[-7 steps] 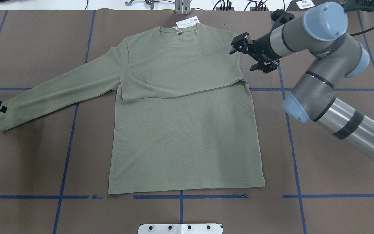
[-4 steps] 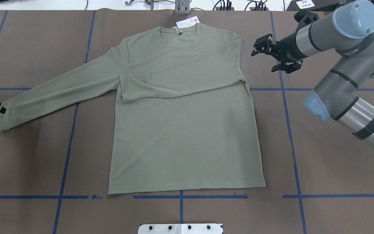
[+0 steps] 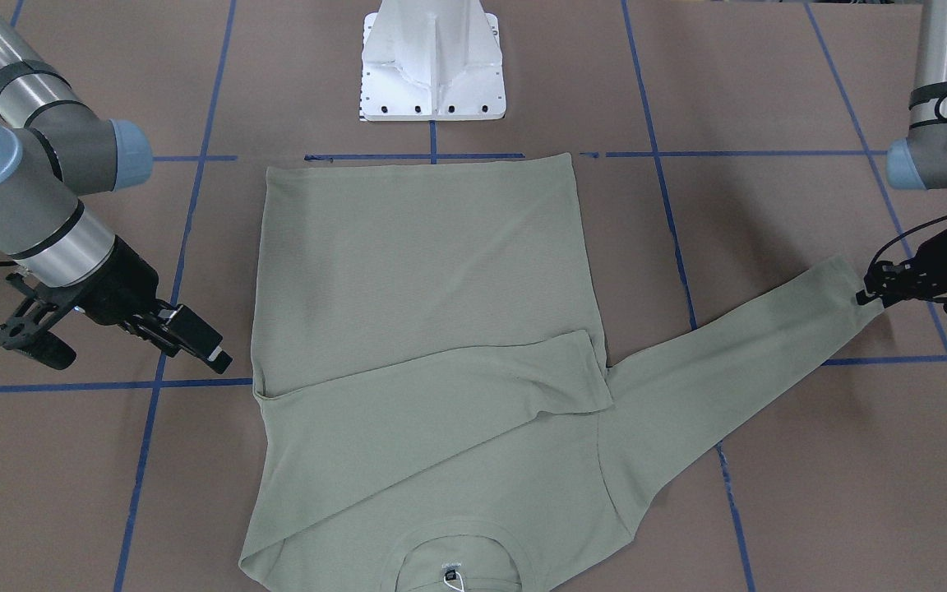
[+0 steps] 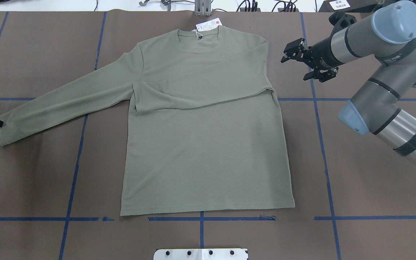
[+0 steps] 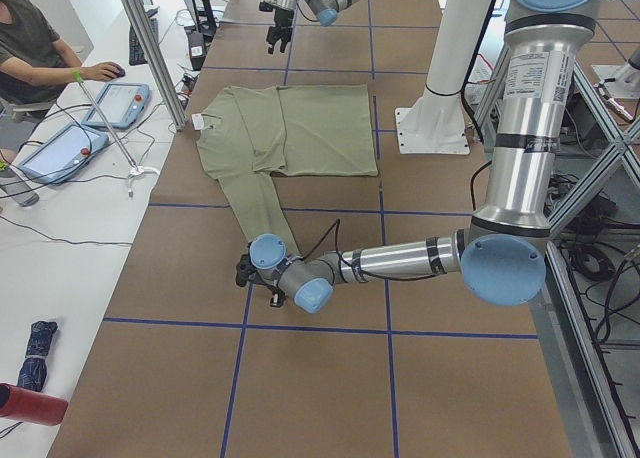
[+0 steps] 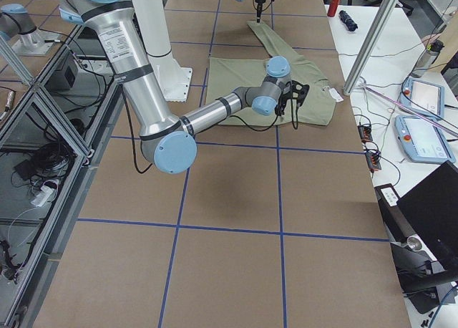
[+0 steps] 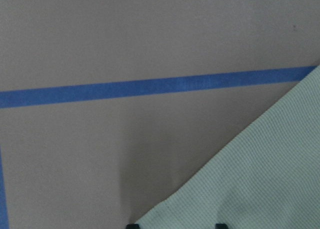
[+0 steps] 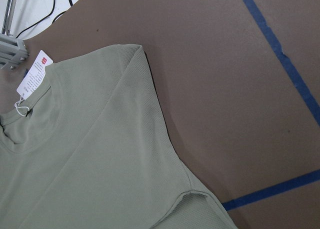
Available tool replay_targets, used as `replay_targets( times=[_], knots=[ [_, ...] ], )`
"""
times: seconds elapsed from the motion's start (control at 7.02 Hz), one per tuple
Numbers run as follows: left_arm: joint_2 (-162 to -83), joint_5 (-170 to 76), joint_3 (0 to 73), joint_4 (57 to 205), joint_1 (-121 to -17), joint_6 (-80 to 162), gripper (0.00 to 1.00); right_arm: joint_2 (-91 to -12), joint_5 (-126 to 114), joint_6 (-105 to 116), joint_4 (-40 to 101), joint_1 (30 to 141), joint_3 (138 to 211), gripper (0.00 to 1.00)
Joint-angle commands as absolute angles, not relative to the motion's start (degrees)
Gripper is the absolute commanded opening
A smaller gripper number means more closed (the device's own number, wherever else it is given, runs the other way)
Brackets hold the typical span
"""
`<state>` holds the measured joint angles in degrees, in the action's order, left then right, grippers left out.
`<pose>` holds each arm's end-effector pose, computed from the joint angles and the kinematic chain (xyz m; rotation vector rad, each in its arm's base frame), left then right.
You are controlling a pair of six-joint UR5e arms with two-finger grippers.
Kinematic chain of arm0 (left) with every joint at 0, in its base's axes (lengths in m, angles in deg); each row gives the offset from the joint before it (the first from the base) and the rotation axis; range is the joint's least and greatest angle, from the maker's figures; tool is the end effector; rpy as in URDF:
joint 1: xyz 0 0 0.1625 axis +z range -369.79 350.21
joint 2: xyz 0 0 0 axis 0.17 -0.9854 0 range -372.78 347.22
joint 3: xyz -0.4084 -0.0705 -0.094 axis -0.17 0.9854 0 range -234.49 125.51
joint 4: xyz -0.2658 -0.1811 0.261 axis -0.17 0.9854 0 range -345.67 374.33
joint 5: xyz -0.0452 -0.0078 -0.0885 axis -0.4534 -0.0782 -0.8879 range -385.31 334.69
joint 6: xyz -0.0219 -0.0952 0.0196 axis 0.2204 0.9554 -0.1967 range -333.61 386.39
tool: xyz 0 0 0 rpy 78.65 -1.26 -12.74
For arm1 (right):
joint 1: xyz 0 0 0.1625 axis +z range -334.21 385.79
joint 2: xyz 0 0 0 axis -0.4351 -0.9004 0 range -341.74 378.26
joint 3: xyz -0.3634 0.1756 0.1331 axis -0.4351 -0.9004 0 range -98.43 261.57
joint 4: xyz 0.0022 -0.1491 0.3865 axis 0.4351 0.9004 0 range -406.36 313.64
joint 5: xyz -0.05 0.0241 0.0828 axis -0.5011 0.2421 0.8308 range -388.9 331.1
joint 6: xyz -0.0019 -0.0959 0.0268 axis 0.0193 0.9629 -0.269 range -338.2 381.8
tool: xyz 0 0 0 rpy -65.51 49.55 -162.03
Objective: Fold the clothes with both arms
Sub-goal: 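Release the sleeve and draw the right gripper back while left grasps other cuff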
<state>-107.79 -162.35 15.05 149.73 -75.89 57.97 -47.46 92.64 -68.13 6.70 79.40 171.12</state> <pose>0.1617 -0.5139 0.6993 0.0629 0.9374 0.0905 -0.3240 -0.5765 0.3457 0.0225 -1.1575 0.5381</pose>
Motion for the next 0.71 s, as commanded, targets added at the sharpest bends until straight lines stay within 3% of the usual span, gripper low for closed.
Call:
replay_targets(
  times=[0.0, 0.28, 0.57],
  knots=[
    [-107.70, -163.12, 17.29, 149.59, -75.88, 58.55, 0.00, -47.49, 92.65, -68.20, 6.72, 79.40, 171.13, 0.99],
    [-107.00, -168.71, 20.03, 149.85, -76.15, 58.73, 0.00, -48.18, 92.82, -68.11, 6.64, 79.49, 171.22, 0.99],
    [-107.34, -171.99, 31.47, 149.86, -76.15, 72.25, 0.00, -50.63, 93.96, -67.41, 6.64, 80.36, 173.48, 0.99]
  ],
)
